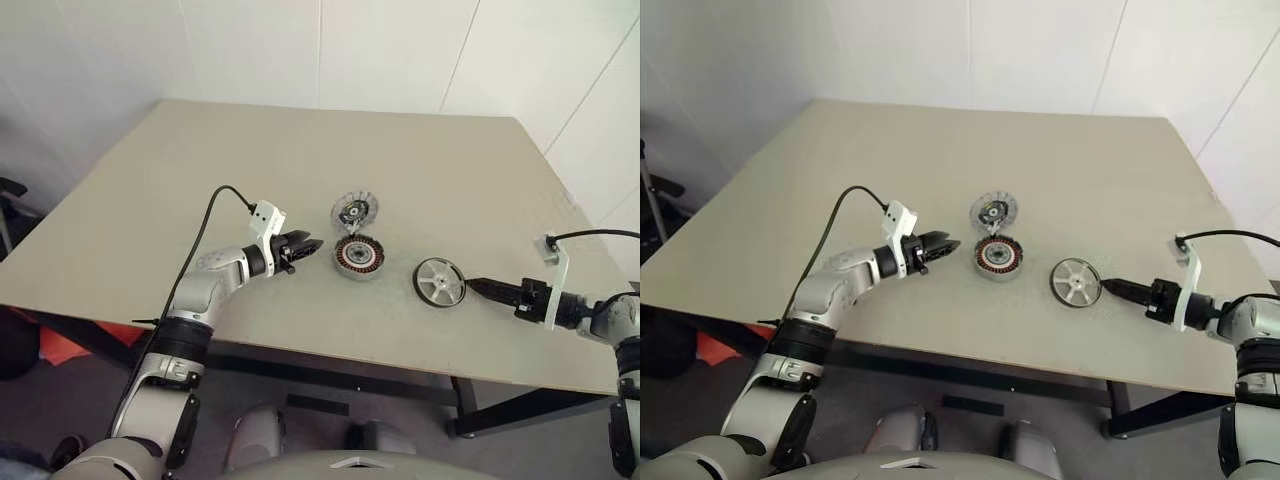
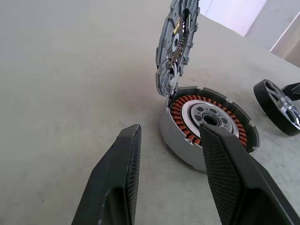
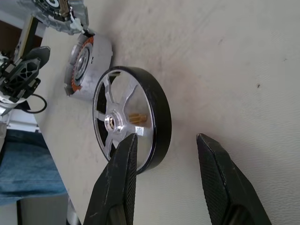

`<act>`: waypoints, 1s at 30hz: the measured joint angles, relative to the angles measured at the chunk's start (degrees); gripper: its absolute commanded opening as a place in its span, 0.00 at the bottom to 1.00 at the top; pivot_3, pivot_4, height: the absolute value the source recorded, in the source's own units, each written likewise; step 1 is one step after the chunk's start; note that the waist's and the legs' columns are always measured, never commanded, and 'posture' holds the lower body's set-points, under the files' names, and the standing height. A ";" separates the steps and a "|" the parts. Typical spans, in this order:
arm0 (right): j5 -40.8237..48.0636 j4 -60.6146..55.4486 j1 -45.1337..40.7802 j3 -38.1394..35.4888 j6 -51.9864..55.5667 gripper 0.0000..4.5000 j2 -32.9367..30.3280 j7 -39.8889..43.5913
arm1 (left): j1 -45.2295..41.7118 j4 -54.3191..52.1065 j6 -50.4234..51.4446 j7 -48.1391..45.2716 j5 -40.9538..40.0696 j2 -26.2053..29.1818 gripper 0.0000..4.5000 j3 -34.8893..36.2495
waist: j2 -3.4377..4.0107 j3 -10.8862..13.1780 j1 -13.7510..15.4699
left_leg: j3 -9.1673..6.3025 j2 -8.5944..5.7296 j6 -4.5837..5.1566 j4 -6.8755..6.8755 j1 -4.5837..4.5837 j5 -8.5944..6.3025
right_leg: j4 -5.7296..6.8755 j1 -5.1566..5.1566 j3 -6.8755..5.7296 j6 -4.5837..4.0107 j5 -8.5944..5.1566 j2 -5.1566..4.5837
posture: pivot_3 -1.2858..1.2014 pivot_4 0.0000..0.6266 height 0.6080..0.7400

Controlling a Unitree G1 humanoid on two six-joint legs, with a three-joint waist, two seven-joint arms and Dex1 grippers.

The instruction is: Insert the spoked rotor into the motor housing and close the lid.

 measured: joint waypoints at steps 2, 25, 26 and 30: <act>0.06 -0.41 0.88 0.05 -0.01 0.49 -0.02 1.18 | 0.03 -0.12 0.04 0.10 0.00 0.31 0.46 0.00 | 0.01 -0.01 0.01 | -0.07 0.02 -0.02 0.00 0.00 0.01 | -0.05 0.07 -0.11 -0.01 0.00 0.00 | 0.52 0.00 1.00; 4.42 -13.97 5.44 -0.45 5.61 0.49 10.46 -5.36 | 0.55 -0.51 0.22 0.10 0.08 1.24 0.46 -0.61 | -0.11 -0.15 -1.26 | -0.13 0.29 -0.57 -0.34 1.36 0.15 | -0.61 1.40 -1.06 0.45 -0.26 -0.29 | 0.52 0.00 1.00; 4.41 -13.51 5.33 -0.35 5.28 0.49 10.46 -5.38 | 0.55 -0.51 0.22 0.10 0.08 1.31 0.46 -0.60 | -0.10 -0.15 -1.28 | -0.13 0.27 -0.57 -0.40 1.48 0.15 | -0.67 1.54 -1.22 0.47 -0.27 -0.42 | 0.52 0.00 1.00; 4.42 -12.05 5.04 -0.30 4.93 0.49 10.38 -5.35 | 0.57 -0.51 0.21 0.07 0.33 2.08 0.46 -0.64 | -0.08 -0.16 -1.37 | -0.14 0.44 -0.56 -0.56 1.69 0.15 | -1.34 2.05 -1.72 0.61 -0.21 -0.54 | 0.52 0.00 1.00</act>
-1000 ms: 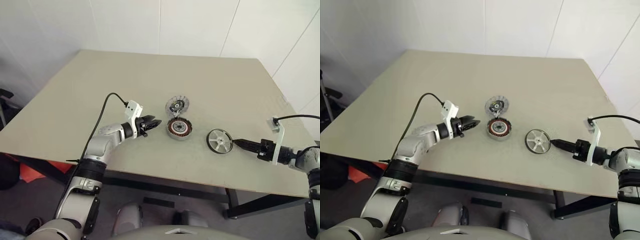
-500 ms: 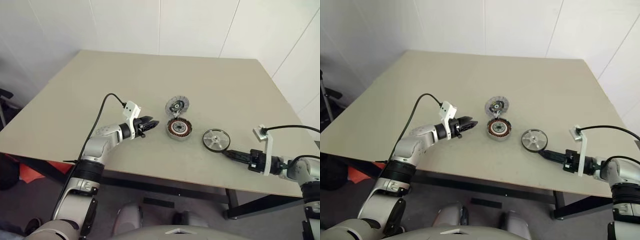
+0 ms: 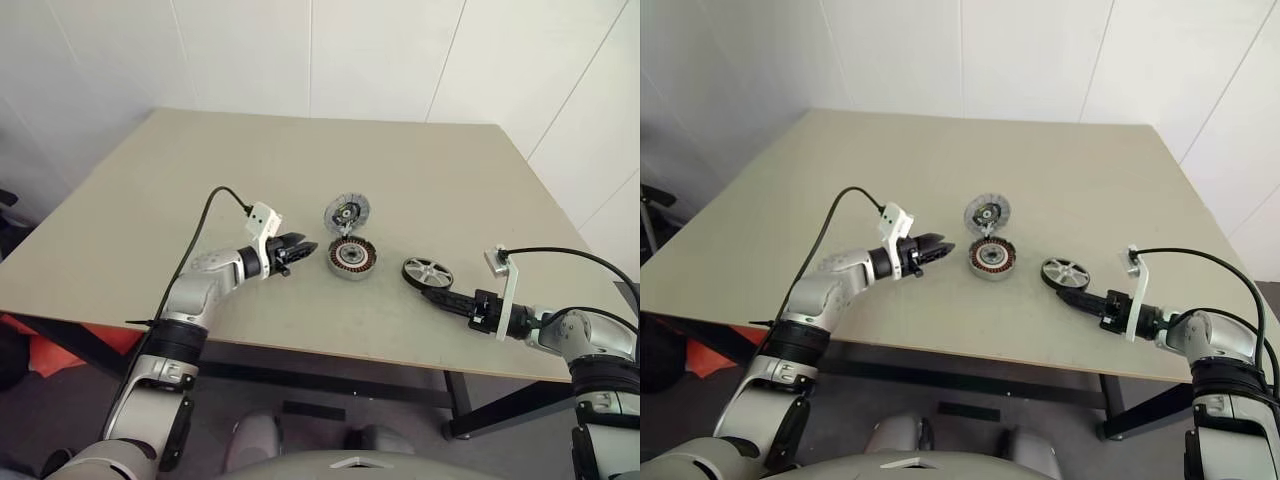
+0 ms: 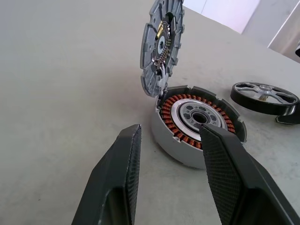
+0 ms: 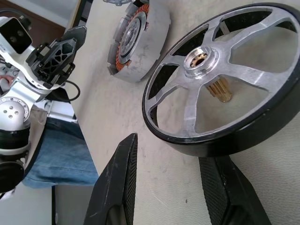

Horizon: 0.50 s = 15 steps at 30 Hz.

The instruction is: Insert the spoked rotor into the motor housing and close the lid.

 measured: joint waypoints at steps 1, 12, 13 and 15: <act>0.04 0.21 -0.04 -0.02 0.14 0.49 -0.07 0.00 | 0.00 0.00 -0.01 0.00 0.07 0.11 0.46 0.00 | 0.00 0.00 -0.04 | 0.01 0.01 0.01 -0.07 0.04 0.00 | -0.15 0.09 -0.03 0.02 0.02 -0.01 | 0.52 0.00 1.00; 2.19 5.08 -3.58 -4.83 3.44 0.49 0.30 -5.54 | 0.84 -0.08 -0.20 -0.05 1.14 -0.07 0.46 -1.54 | 0.10 -0.01 -0.02 | 0.10 -0.05 0.12 -0.18 -0.14 -0.08 | -0.12 -0.11 -0.02 -0.02 0.08 -0.10 | 0.52 0.00 1.00; 2.33 5.48 -3.83 -5.38 3.46 0.49 0.30 -6.07 | 1.20 -0.20 -0.20 -0.05 1.20 -0.08 0.46 -1.77 | 0.10 -0.02 0.01 | 0.10 -0.05 0.12 -0.21 -0.21 -0.07 | -0.12 -0.17 -0.02 -0.06 0.10 -0.10 | 0.52 0.00 1.00; 2.40 5.66 -3.97 -5.77 3.45 0.46 0.29 -6.30 | 1.46 -0.31 -0.20 -0.08 1.25 -0.08 0.46 -2.11 | 0.11 -0.02 0.12 | 0.11 -0.05 0.11 -0.24 -0.41 -0.07 | -0.08 -0.39 -0.02 -0.34 0.26 -0.10 | 0.52 0.00 1.00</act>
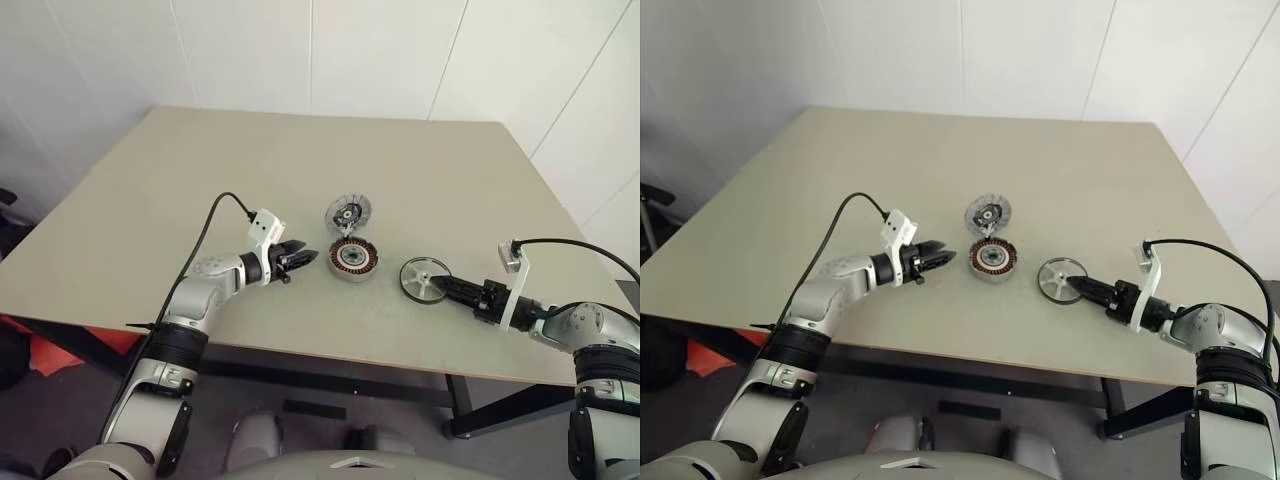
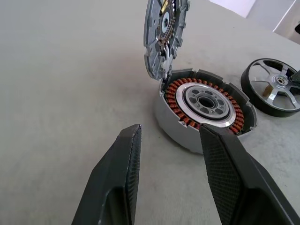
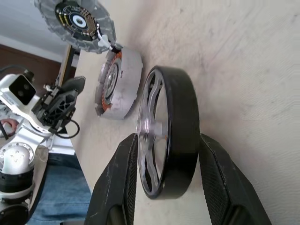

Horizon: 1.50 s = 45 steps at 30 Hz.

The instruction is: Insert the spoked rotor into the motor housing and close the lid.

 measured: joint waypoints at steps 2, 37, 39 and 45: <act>0.27 -0.08 -0.14 0.00 0.09 0.35 -0.02 0.12 | 0.00 -0.11 0.00 0.01 0.09 0.02 0.46 -0.04 | -0.01 -0.01 -0.06 | 0.00 0.01 0.00 0.00 -0.13 0.00 | 0.04 -0.14 0.00 -0.13 0.08 0.00 | 0.52 0.00 1.00; 11.88 -12.63 -12.12 -9.99 20.70 0.09 16.56 -22.22 | 0.39 -1.02 -0.16 0.15 0.61 1.10 0.46 0.09 | 0.25 -0.11 0.45 | 0.03 0.21 -0.99 -0.40 -1.32 0.63 | 0.98 -2.00 -0.10 -0.79 -0.05 0.15 | 0.52 0.00 1.00; 11.89 -13.26 -11.85 -9.58 20.04 0.09 16.56 -22.17 | 0.39 -1.03 -0.16 0.15 0.61 1.13 0.46 0.09 | 0.25 -0.11 0.74 | 0.03 0.21 -0.99 -0.40 -1.32 0.63 | 0.98 -2.00 -0.10 -0.79 -0.05 0.15 | 0.52 0.00 1.00; 11.91 -13.46 -11.69 -9.72 18.95 0.09 16.87 -23.25 | 0.39 -1.02 -0.17 0.13 0.62 1.18 0.46 0.08 | 0.25 -0.11 1.13 | 0.03 0.21 -1.00 -0.39 -1.31 0.64 | 0.99 -1.99 -0.10 -0.78 -0.04 0.14 | 0.52 0.00 1.00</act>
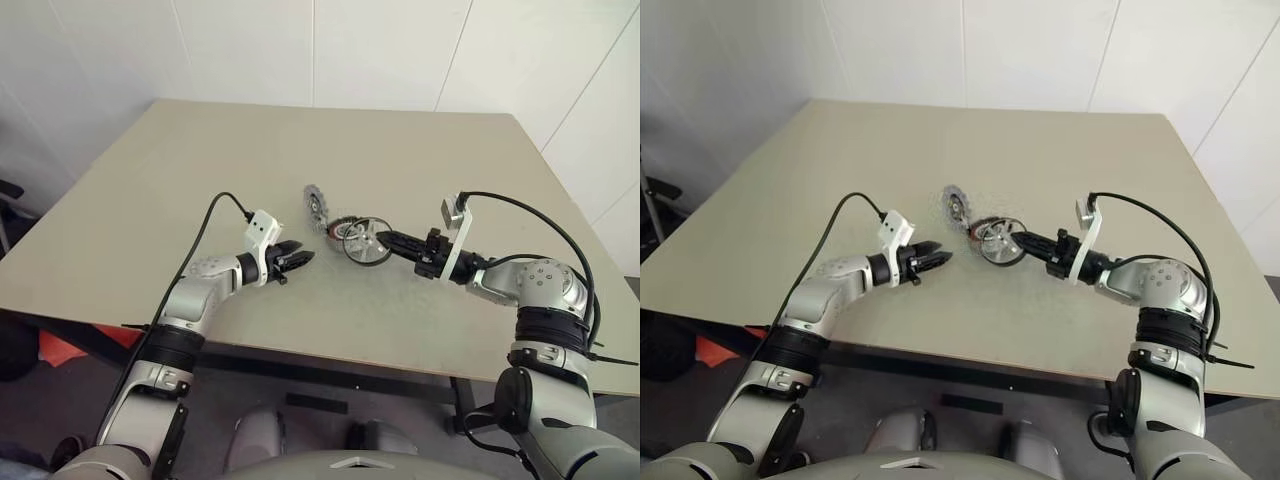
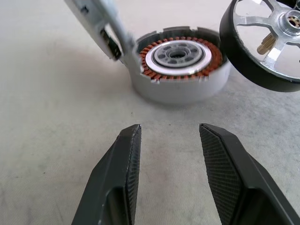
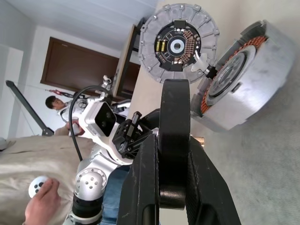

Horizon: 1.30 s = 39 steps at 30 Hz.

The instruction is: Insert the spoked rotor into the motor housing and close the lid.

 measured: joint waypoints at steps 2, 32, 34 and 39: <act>-0.03 0.52 -0.35 -0.43 -0.55 0.09 0.75 -1.37 | -0.01 0.02 -0.01 0.00 0.01 -0.02 0.46 -0.02 | 0.00 0.00 -0.08 | 0.00 0.00 -0.01 0.00 0.01 0.00 | 0.02 -0.01 0.00 0.00 0.00 0.00 | 0.52 0.00 1.00; 0.88 6.63 -6.03 -6.60 -7.70 0.09 12.99 -19.20 | -0.05 0.14 -0.08 -0.02 0.38 0.17 0.46 -0.05 | 0.03 -0.02 -0.23 | 0.00 0.00 -0.07 -0.01 0.04 0.03 | 0.12 -0.01 0.01 -0.02 0.01 -0.01 | 0.52 0.00 1.00; 0.91 6.61 -5.99 -6.63 -8.03 0.09 13.20 -19.49 | -0.05 0.14 -0.08 -0.02 0.38 0.18 0.46 -0.05 | 0.03 -0.02 -0.25 | 0.00 0.00 -0.07 -0.01 0.05 0.03 | 0.12 -0.02 0.01 -0.02 0.01 0.00 | 0.52 0.00 1.00; 0.92 6.62 -5.99 -6.68 -9.48 0.09 13.15 -19.87 | -0.05 0.14 -0.07 -0.02 0.37 0.20 0.46 -0.05 | 0.03 -0.02 -0.42 | 0.00 0.00 -0.08 -0.01 0.05 0.03 | 0.12 -0.02 0.01 -0.01 0.01 0.00 | 0.52 0.00 1.00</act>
